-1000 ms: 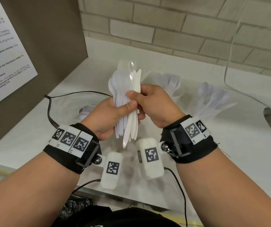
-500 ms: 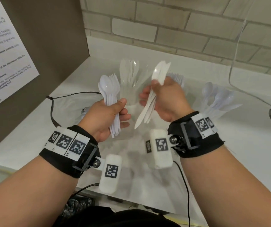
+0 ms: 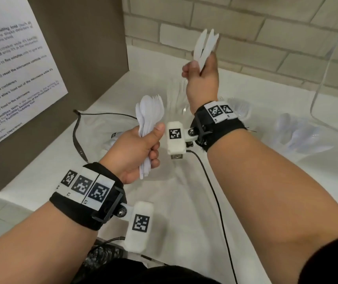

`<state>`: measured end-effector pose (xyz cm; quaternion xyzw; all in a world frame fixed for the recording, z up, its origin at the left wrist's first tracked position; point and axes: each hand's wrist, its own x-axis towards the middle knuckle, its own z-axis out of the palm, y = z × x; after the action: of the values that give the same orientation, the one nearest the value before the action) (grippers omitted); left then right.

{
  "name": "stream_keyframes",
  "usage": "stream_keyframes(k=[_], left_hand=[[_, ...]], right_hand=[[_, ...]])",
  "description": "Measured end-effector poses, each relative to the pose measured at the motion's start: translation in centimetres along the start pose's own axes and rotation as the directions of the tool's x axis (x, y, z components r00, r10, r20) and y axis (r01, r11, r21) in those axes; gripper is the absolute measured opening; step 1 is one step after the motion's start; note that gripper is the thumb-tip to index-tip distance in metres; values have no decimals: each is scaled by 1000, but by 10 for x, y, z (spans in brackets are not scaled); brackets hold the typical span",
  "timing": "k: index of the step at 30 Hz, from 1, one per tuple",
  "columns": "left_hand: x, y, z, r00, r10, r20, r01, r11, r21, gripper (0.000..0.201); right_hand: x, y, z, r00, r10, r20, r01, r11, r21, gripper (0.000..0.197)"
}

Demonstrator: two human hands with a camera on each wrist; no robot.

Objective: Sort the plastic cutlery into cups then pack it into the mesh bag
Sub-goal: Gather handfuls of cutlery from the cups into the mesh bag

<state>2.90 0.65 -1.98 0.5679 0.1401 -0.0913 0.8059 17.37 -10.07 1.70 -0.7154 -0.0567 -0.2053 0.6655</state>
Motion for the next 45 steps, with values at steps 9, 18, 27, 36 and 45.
stream_keyframes(k=[9, 18, 27, 36, 45], left_hand=[[6, 7, -1, 997, -67, 45, 71, 994, -87, 20], [9, 6, 4, 992, -80, 98, 91, 990, -104, 8], [8, -1, 4, 993, 13, 116, -15, 1000, 20, 10], [3, -8, 20, 971, 14, 237, -30, 997, 65, 32], [-3, -21, 38, 982, 5, 191, -19, 997, 72, 39]], right_hand=[[12, 37, -12, 979, 194, 65, -183, 971, -152, 41], [17, 38, -21, 953, 176, 246, -71, 921, -383, 38], [0, -1, -37, 978, -14, 206, 54, 980, -190, 24], [-78, -11, -66, 738, 299, 605, -468, 872, 141, 64], [-94, -13, -86, 766, 381, 519, -554, 800, 230, 37]])
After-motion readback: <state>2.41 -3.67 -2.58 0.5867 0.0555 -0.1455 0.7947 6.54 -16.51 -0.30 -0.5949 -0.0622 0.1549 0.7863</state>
